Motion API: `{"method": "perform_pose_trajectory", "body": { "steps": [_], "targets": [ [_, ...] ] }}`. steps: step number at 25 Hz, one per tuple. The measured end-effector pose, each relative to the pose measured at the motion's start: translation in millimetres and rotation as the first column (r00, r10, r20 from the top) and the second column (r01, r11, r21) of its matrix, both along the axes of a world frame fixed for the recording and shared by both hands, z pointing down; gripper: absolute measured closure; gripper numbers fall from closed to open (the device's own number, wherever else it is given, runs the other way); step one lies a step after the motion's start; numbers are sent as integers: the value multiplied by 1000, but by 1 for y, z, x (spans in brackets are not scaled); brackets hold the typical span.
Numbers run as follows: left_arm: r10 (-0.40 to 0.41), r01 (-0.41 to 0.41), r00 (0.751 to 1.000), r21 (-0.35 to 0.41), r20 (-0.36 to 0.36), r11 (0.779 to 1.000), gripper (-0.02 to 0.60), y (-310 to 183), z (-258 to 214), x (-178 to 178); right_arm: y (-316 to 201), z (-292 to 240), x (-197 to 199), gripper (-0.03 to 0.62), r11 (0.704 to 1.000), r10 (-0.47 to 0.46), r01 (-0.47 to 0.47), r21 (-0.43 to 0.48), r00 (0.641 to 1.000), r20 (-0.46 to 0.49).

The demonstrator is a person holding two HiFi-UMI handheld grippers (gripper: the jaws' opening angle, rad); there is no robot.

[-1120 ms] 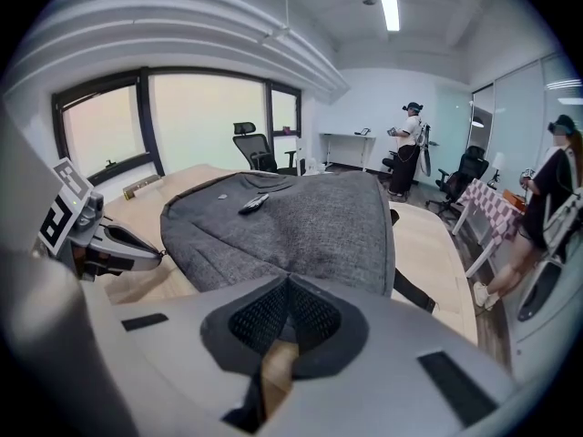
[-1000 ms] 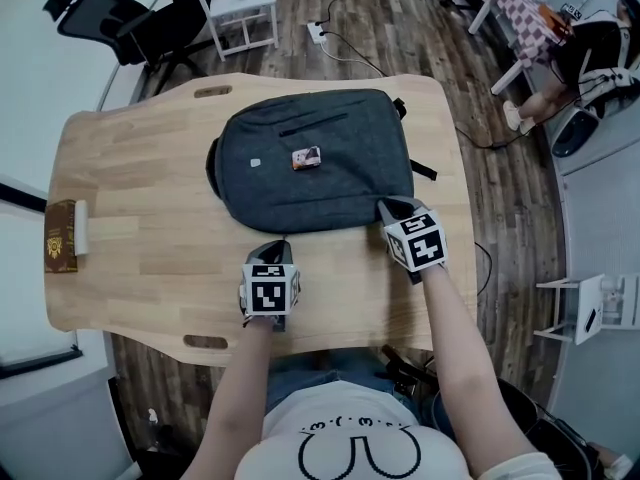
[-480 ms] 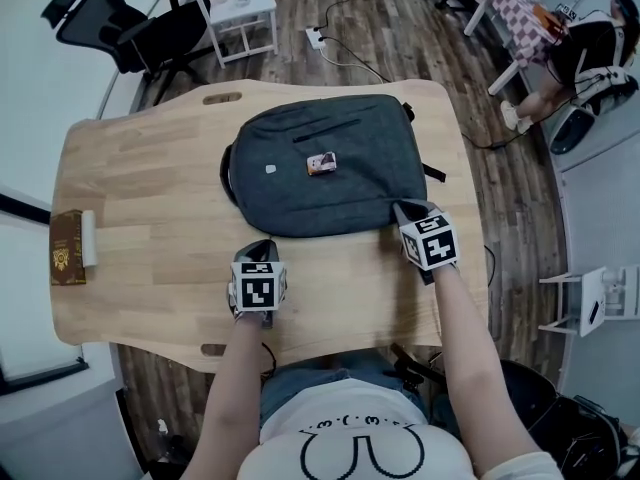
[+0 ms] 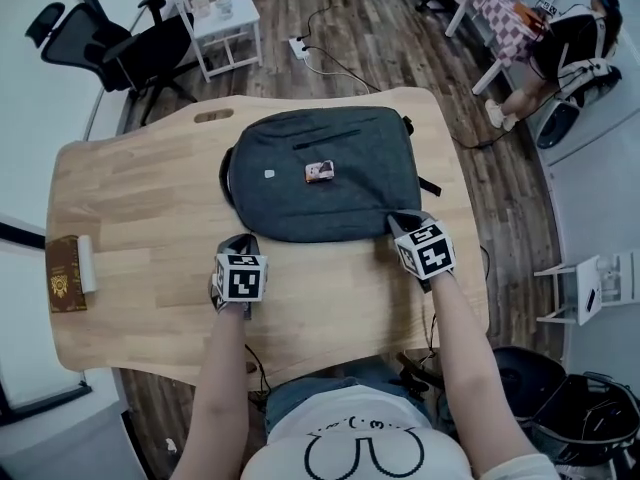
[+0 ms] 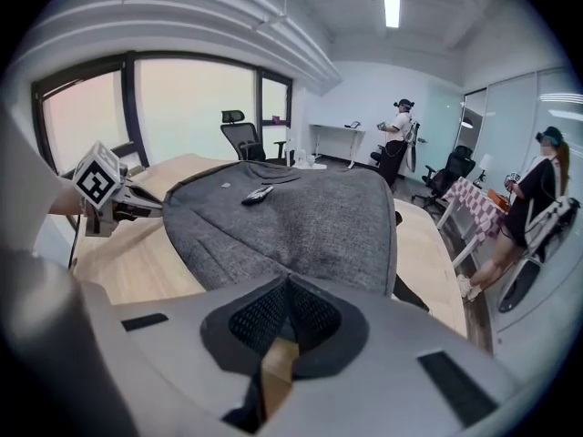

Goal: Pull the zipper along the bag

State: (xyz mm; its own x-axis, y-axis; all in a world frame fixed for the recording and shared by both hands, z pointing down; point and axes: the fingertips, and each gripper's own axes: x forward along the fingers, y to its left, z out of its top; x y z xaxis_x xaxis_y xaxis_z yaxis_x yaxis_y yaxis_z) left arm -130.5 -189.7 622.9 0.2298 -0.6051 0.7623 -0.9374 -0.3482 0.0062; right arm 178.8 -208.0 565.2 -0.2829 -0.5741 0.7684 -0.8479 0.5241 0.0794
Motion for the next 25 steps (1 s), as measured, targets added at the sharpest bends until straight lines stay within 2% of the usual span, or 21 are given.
{"method": "perform_pose_trajectory", "body": {
  "steps": [3,6,10,14,19,20,21,25],
  "targets": [
    [7,-7,1000,-10,-21,1000,564,-4,-1,1,0,1,0,543,1000,23,-23,-1,1000,-3],
    [-4,3,997,-24,-76,1000,565,3,-8,3,-2,-2,3,542,997,76,-76,13,997,-4],
    [34,-37,994,-28,-105,999,565,23,-11,15,4,-8,7,542,988,142,-142,56,990,4],
    [75,-84,982,-50,-172,995,565,49,-11,36,23,-12,-9,542,991,117,-118,58,993,31],
    [160,-180,960,-69,-229,981,565,75,-4,81,43,-15,-25,540,993,91,-94,65,995,48],
    [179,-201,955,-71,-237,977,565,79,-3,90,46,-14,-28,492,995,85,-88,53,995,60],
    [201,-224,949,-71,-244,972,565,81,-2,100,51,-12,-31,380,996,76,-79,37,994,73],
    [288,-314,919,-55,-269,948,565,89,-11,137,69,-14,-42,364,999,-10,7,37,997,78]
  ]
}}
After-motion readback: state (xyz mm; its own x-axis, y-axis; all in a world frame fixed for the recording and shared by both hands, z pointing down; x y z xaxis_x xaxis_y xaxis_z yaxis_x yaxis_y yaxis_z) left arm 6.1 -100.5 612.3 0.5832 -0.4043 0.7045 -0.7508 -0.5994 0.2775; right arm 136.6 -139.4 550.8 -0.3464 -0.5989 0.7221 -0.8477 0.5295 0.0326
